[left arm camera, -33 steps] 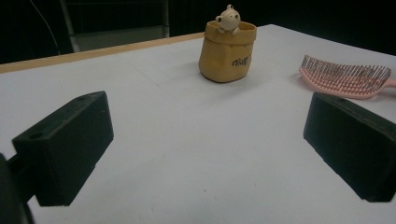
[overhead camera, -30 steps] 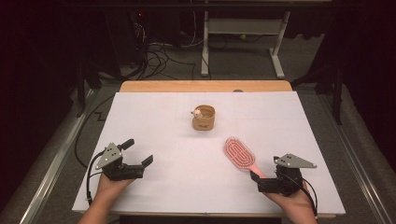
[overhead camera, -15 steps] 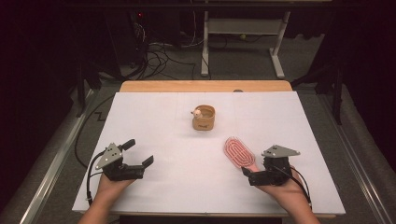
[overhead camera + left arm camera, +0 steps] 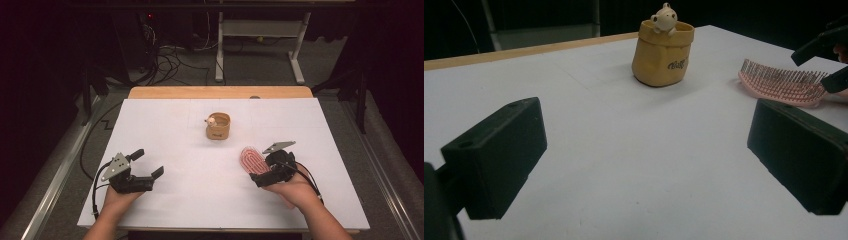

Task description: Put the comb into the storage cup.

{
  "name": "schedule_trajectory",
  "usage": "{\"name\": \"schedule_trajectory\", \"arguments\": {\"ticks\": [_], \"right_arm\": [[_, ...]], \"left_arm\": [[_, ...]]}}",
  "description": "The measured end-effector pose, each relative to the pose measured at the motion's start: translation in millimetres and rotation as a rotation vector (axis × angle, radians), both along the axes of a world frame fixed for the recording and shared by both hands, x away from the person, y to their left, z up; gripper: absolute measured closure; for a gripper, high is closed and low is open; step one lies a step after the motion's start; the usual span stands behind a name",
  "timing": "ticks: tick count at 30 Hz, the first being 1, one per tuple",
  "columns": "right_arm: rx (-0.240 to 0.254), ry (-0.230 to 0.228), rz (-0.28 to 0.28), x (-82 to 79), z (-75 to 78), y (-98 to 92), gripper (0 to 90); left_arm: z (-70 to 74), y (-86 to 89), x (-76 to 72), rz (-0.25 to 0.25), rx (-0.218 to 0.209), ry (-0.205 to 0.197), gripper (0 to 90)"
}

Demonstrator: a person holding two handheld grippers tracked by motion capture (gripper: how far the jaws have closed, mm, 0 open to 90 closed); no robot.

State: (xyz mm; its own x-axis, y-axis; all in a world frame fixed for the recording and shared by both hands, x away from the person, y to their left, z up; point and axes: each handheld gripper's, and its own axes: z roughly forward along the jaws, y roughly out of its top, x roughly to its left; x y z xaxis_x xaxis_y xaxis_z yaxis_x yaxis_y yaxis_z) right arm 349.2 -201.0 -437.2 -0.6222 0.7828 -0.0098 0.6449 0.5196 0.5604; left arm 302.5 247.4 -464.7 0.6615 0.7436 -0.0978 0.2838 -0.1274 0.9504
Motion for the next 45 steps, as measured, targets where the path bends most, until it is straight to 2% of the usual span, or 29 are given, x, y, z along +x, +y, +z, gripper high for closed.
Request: {"name": "schedule_trajectory", "arguments": {"ticks": [5,6,10,14,16,17,29,32,33,35,45], "right_arm": [[-0.03,0.042,0.018,8.9,-1.6,5.6,0.2],[-0.043,0.073,0.024,12.6,-2.3,8.6,0.2],[-0.056,0.086,0.03,18.2,-2.6,10.6,0.2],[-0.058,0.132,0.033,26.2,-4.0,11.7,0.2],[-0.056,0.138,0.031,27.0,-5.0,12.2,0.2],[-0.069,0.149,0.033,28.9,-5.4,12.9,0.2],[-0.098,0.187,0.052,39.6,-10.0,19.7,2.7],[-0.126,0.198,0.062,41.3,-12.6,23.1,3.5],[-0.133,0.208,0.05,40.6,-12.9,24.5,3.5],[-0.145,0.198,0.064,42.1,-13.5,24.1,3.6],[-0.18,0.218,0.061,46.2,-13.3,29.2,6.3]], "left_arm": [[0.1,0.8,0.0,0.001,0.002,0.002,3.2],[-0.1,0.7,0.1,0.001,0.0,0.004,3.2],[-0.1,1.2,0.5,0.003,-0.002,0.005,3.2],[0.2,2.8,0.7,0.005,-0.004,0.005,3.2],[0.0,2.8,0.8,0.005,-0.004,0.007,3.2],[-0.2,2.1,1.0,0.003,-0.003,0.006,3.2],[0.2,2.0,-0.1,0.014,-0.003,-0.01,3.2],[-0.3,2.3,0.1,0.016,-0.006,-0.006,3.2],[-0.3,2.1,-0.2,0.019,-0.006,-0.009,3.2],[-0.2,2.2,-0.6,0.021,-0.004,-0.014,3.2],[-0.6,2.7,-0.1,0.021,-0.008,-0.012,3.2]]}}
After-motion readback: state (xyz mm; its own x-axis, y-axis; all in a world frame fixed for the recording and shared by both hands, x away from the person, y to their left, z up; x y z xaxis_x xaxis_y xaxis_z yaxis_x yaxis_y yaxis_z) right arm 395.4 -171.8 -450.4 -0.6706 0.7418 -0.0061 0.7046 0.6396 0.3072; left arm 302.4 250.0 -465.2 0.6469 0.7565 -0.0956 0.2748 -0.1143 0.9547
